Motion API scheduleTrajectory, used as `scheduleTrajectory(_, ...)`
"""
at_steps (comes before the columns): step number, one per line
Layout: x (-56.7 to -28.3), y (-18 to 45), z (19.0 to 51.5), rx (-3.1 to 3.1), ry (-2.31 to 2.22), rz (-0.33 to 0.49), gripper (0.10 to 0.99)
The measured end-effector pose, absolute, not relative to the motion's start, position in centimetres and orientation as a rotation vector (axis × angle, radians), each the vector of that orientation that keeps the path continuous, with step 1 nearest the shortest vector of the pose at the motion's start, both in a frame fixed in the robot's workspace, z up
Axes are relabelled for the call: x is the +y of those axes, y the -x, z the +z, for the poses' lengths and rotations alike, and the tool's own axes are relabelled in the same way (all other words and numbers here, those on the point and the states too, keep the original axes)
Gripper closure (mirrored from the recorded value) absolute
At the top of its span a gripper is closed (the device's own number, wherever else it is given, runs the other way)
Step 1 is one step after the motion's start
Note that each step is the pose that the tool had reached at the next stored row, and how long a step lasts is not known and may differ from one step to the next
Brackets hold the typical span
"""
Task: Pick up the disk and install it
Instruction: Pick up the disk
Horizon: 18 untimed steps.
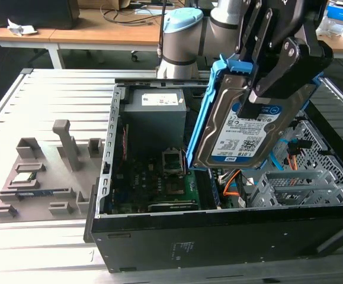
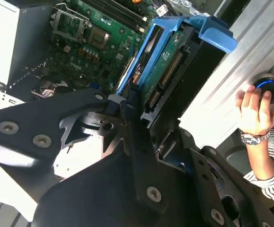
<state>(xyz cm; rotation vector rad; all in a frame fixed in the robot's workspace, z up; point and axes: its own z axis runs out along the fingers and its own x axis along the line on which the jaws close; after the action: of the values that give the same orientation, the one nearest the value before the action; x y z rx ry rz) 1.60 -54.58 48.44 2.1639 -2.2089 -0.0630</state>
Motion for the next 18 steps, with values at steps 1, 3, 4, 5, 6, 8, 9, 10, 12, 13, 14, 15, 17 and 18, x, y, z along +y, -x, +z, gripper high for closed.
scheduleTrajectory(1, -54.6, -1.6, 48.4, -2.209, -2.164, -0.063, 0.725)
scheduleTrajectory(3, -54.6, -1.6, 48.4, -2.209, -2.164, -0.063, 0.725)
scheduleTrajectory(4, -54.6, -1.7, 48.4, -2.209, -2.164, -0.063, 0.725)
scheduleTrajectory(5, -54.6, -1.9, 48.4, -2.209, -2.164, -0.063, 0.725)
scheduleTrajectory(6, -54.6, -2.1, 48.4, -2.209, -2.164, -0.063, 0.725)
scheduleTrajectory(8, -54.6, -2.6, 48.4, -2.209, -2.164, -0.063, 0.725)
scheduleTrajectory(9, -54.6, -2.8, 48.4, -2.209, -2.164, -0.063, 0.725)
scheduleTrajectory(10, -54.6, -3.1, 48.4, -2.209, -2.164, -0.063, 0.725)
scheduleTrajectory(12, -54.6, -3.7, 48.4, -2.209, -2.164, -0.063, 0.725)
scheduleTrajectory(13, -54.6, -4.1, 48.4, -2.209, -2.164, -0.063, 0.725)
scheduleTrajectory(14, -54.6, -4.4, 48.4, -2.209, -2.164, -0.063, 0.725)
scheduleTrajectory(15, -54.6, -4.8, 48.4, -2.209, -2.164, -0.063, 0.725)
scheduleTrajectory(17, -54.6, -5.6, 48.4, -2.209, -2.164, -0.063, 0.725)
scheduleTrajectory(18, -54.6, -5.9, 48.4, -2.209, -2.164, -0.063, 0.725)
